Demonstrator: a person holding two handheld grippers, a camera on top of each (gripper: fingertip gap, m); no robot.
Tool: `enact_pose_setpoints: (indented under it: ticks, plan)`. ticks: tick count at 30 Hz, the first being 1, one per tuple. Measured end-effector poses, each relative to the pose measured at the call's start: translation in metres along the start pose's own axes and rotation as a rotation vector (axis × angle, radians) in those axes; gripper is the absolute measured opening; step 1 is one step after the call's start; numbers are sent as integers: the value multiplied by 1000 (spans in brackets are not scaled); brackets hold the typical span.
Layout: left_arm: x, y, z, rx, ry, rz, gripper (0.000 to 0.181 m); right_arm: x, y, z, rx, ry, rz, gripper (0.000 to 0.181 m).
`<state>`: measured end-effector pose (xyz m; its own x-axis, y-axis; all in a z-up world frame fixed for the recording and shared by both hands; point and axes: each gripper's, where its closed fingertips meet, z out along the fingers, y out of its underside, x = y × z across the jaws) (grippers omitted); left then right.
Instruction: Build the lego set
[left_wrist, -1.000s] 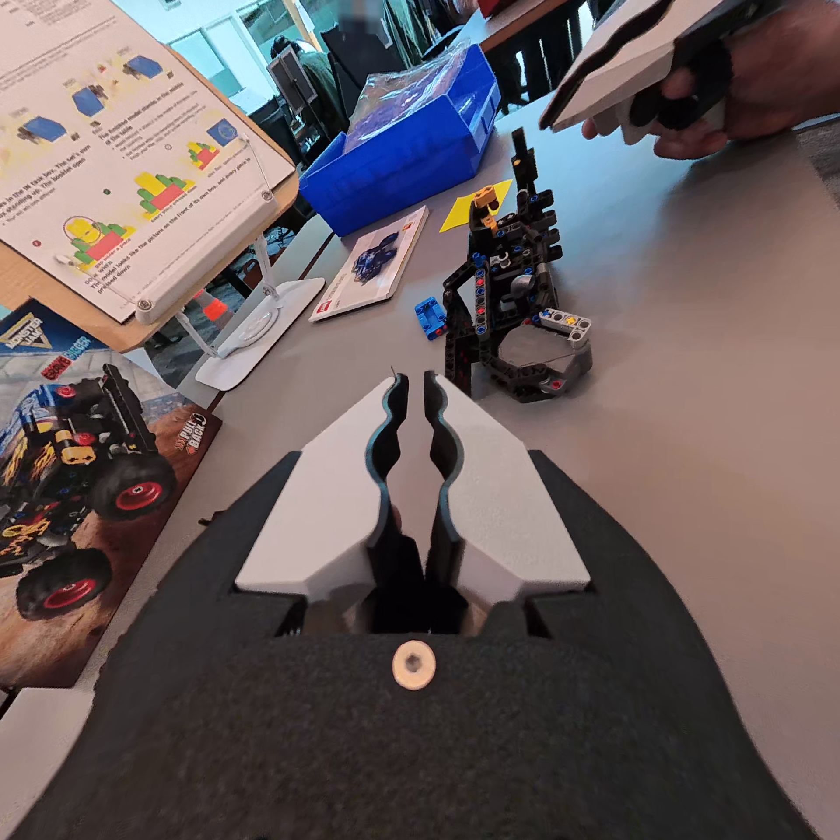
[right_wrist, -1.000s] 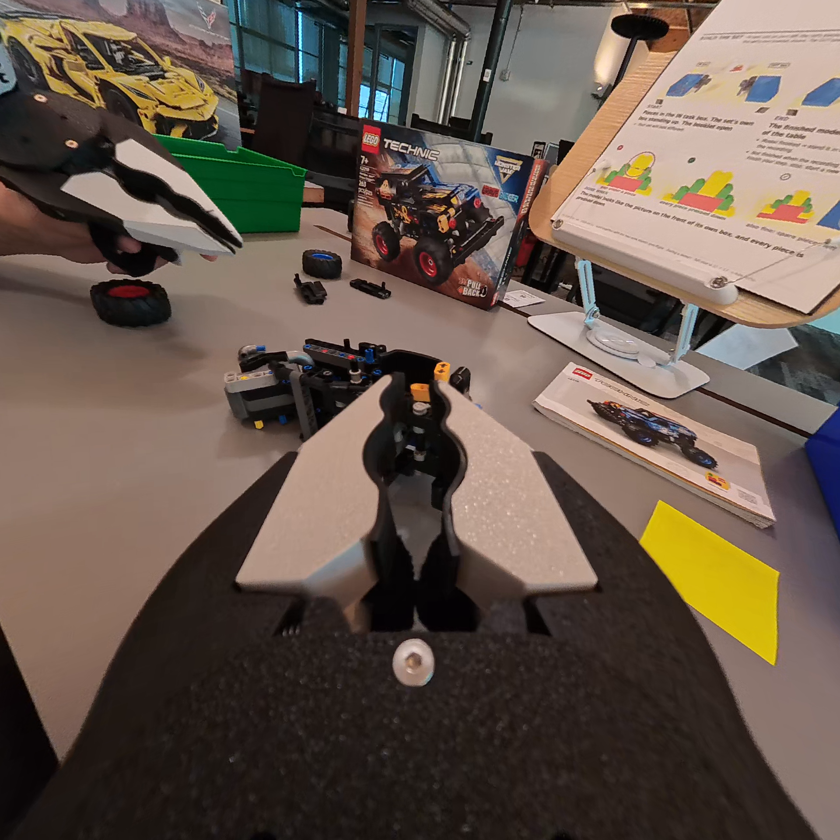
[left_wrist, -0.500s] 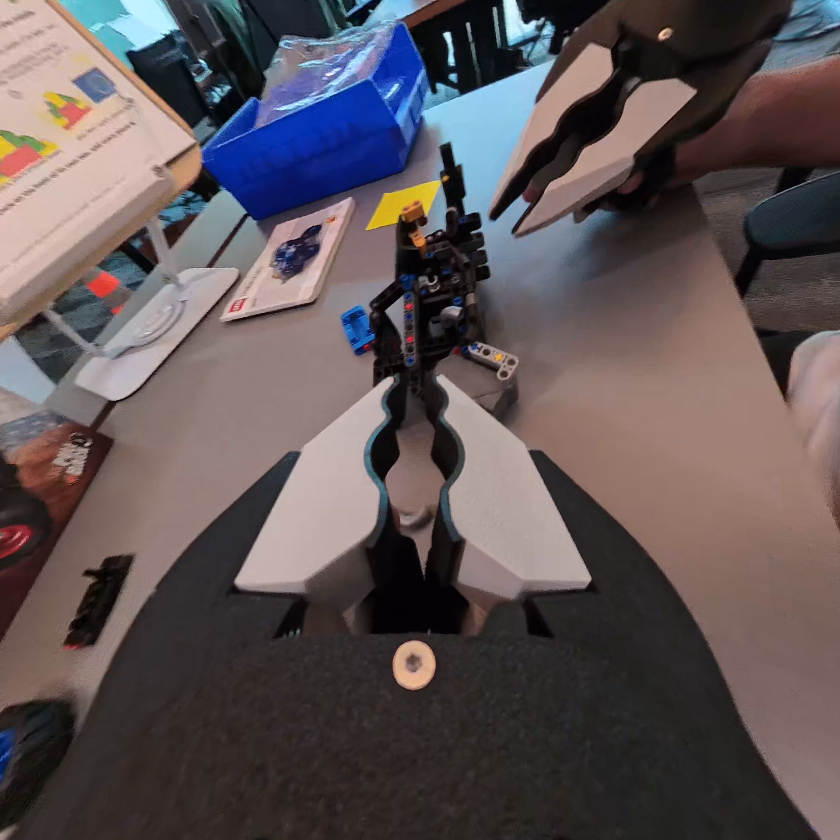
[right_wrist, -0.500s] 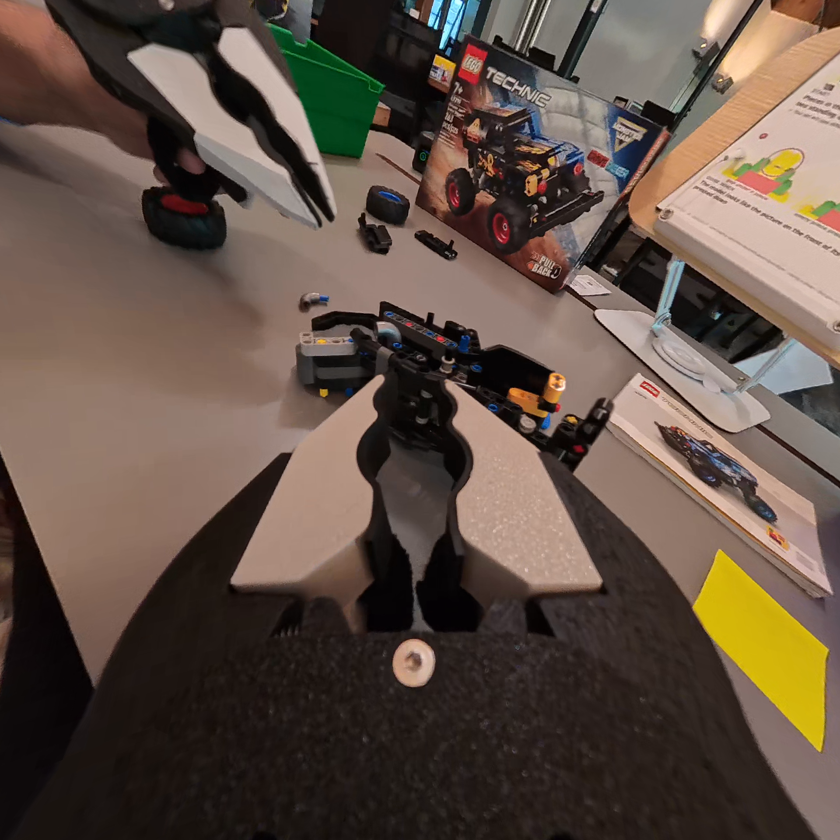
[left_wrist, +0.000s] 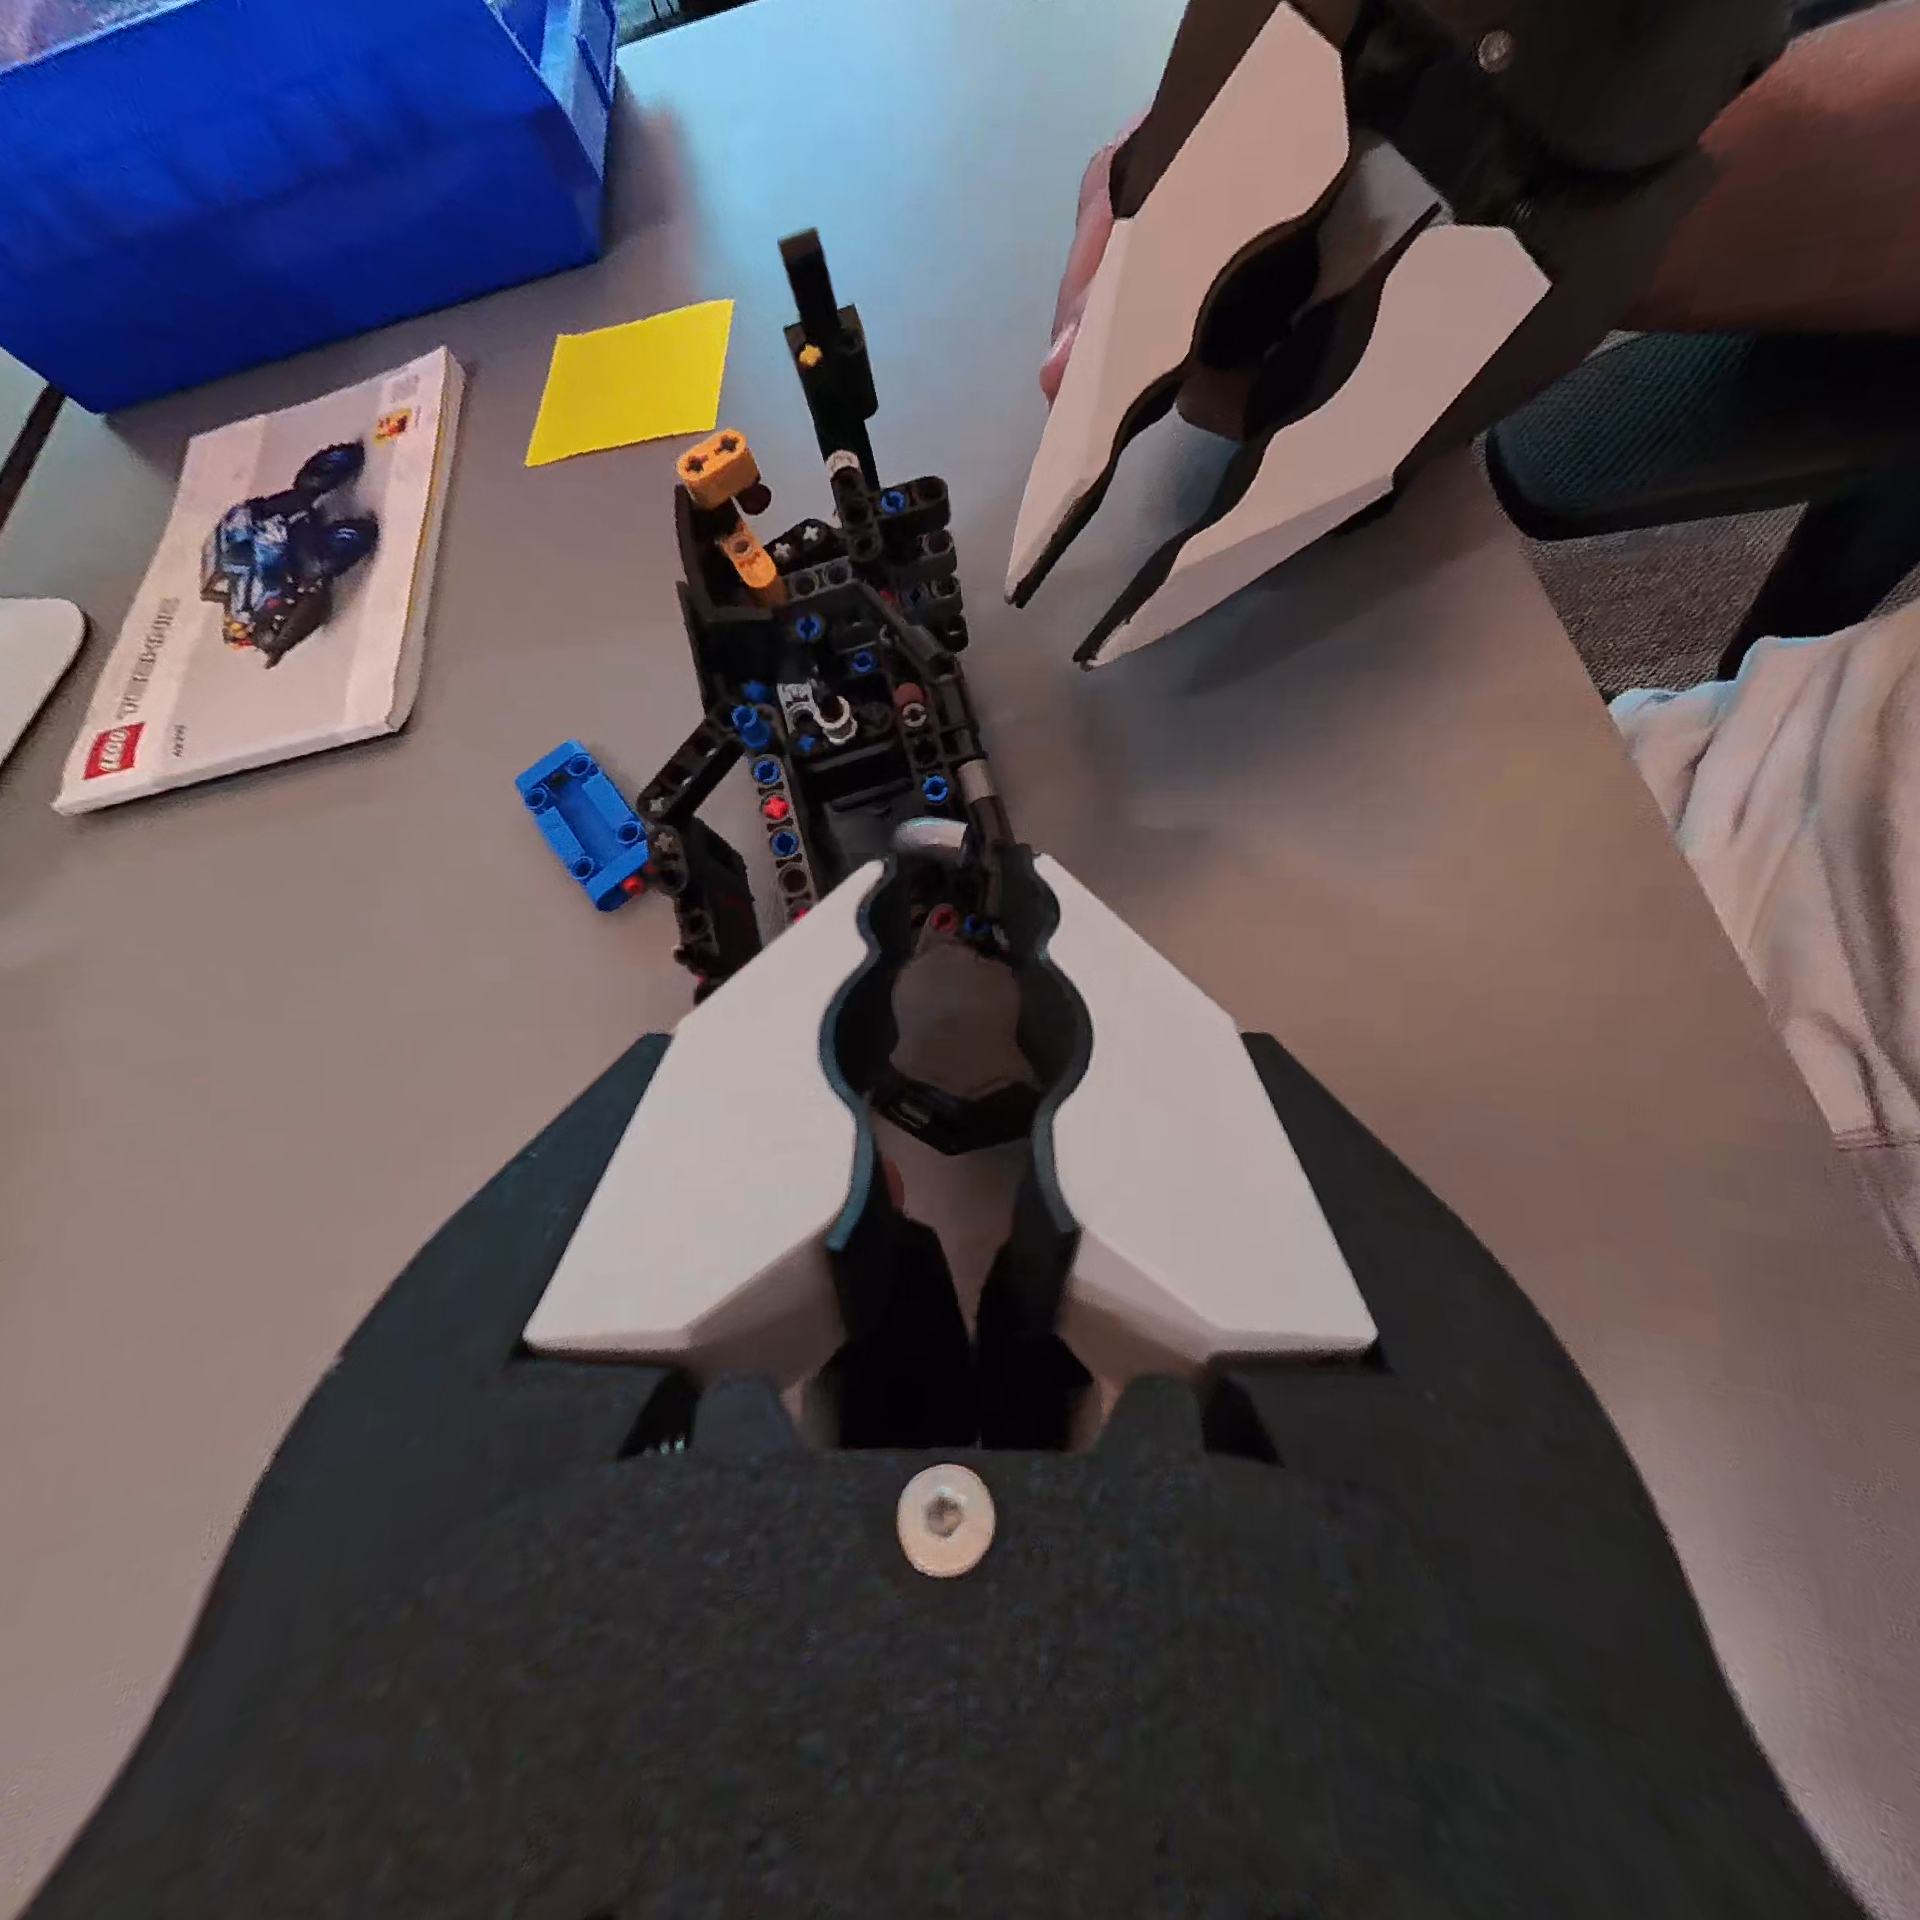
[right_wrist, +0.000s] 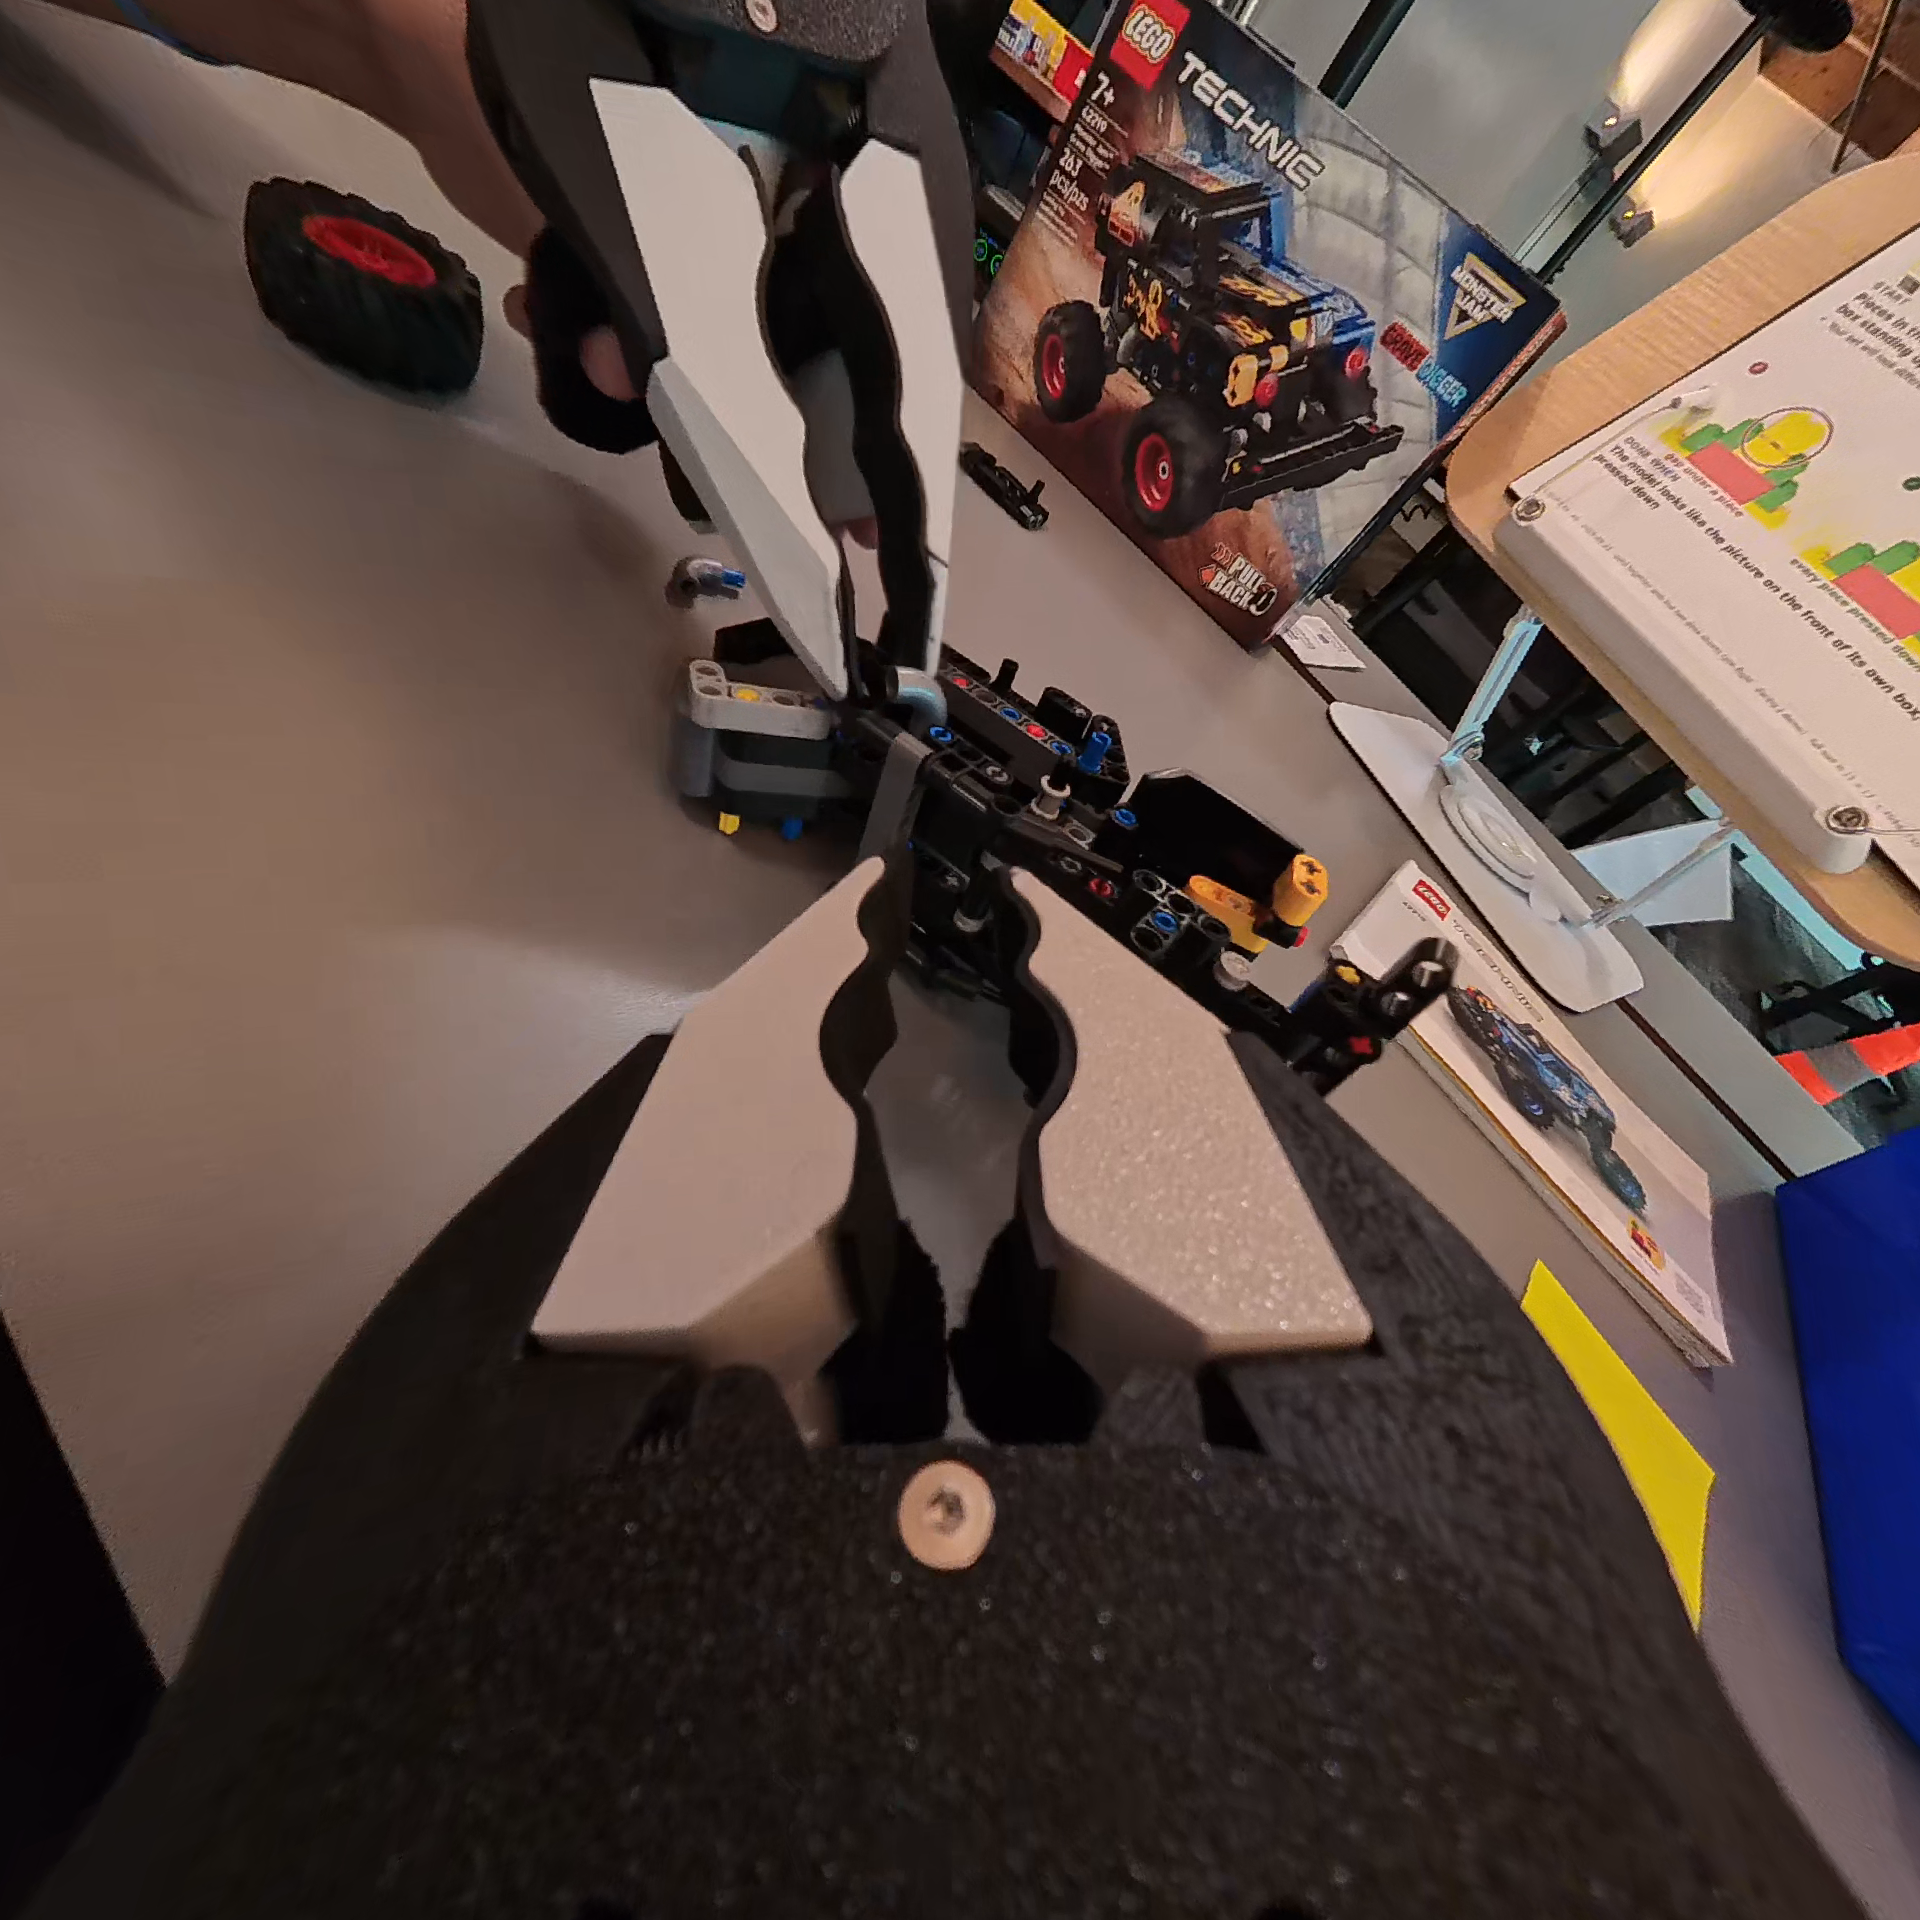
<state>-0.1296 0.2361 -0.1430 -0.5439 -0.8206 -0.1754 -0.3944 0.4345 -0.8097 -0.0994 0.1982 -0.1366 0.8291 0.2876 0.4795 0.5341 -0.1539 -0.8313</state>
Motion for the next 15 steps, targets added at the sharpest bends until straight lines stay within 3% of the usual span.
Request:
enact_pose_setpoints:
  ticks: [8, 15]
  plan:
    - [10, 13, 5, -50, -6, 1, 18, 2, 0, 0, 3, 2, 17, 15]
    - [4, 9, 12, -18, -58, 11, 8, 5, 2, 6, -31, 41, -16, 17]
